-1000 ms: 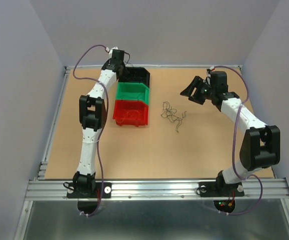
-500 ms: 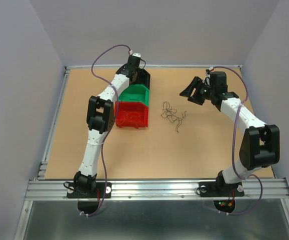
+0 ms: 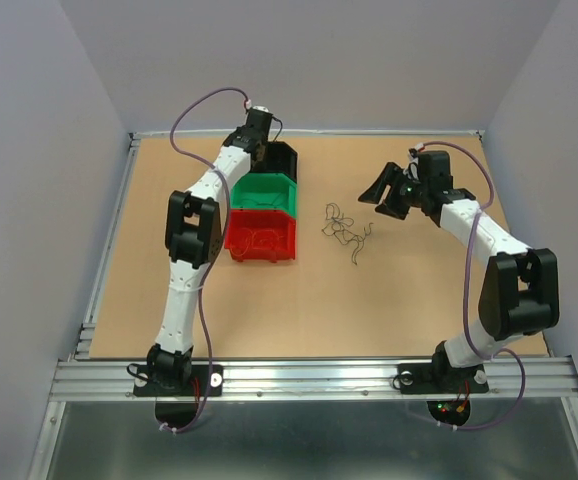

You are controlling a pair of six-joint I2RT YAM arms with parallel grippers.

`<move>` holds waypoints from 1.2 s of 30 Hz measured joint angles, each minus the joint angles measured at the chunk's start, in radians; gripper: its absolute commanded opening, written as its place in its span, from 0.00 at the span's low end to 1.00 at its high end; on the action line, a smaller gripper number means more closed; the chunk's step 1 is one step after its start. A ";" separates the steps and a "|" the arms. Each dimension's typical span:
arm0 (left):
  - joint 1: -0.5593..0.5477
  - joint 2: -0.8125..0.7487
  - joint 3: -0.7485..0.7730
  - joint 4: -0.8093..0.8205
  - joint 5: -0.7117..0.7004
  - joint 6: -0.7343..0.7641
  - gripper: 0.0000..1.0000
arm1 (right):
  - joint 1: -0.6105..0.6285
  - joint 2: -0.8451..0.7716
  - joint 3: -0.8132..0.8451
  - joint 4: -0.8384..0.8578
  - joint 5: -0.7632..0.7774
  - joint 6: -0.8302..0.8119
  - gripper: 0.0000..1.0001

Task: Untangle the cables

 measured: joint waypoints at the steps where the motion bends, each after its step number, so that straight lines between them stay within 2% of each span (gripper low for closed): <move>1: 0.000 -0.012 0.000 0.000 0.002 -0.002 0.59 | 0.000 0.001 0.000 -0.006 0.000 -0.006 0.75; 3: 0.000 -0.034 0.000 0.006 0.006 -0.004 0.59 | 0.000 0.010 0.001 -0.027 0.002 -0.027 0.78; 9: 0.000 -0.143 -0.049 0.062 0.016 -0.009 0.60 | 0.000 0.064 0.007 -0.107 0.029 -0.109 0.78; 15: 0.000 -0.261 -0.148 0.111 0.016 -0.027 0.63 | 0.015 0.090 0.021 -0.198 0.082 -0.193 0.65; 18: -0.005 -0.346 -0.245 0.146 0.016 -0.035 0.66 | 0.043 0.098 0.047 -0.227 0.118 -0.227 0.64; 21: -0.014 -0.486 -0.425 0.233 0.042 -0.038 0.99 | 0.090 0.100 0.060 -0.243 0.153 -0.262 0.64; 23: -0.021 -0.582 -0.528 0.270 0.064 -0.039 0.99 | 0.117 0.100 0.060 -0.254 0.174 -0.280 0.64; 26: -0.022 -0.762 -0.721 0.410 0.122 -0.086 0.99 | 0.142 0.101 0.060 -0.267 0.188 -0.303 0.66; 29: -0.010 -0.835 -0.783 0.474 0.183 -0.124 0.99 | 0.145 0.117 0.060 -0.269 0.209 -0.323 0.68; 33: 0.016 -0.845 -0.799 0.523 0.241 -0.157 0.99 | 0.145 0.180 0.066 -0.274 0.247 -0.350 0.69; 35: 0.021 -0.850 -0.816 0.521 0.251 -0.159 0.99 | 0.146 0.225 0.086 -0.278 0.262 -0.361 0.66; 36: 0.021 -0.851 -0.819 0.514 0.254 -0.159 0.99 | 0.149 0.248 0.095 -0.277 0.270 -0.366 0.62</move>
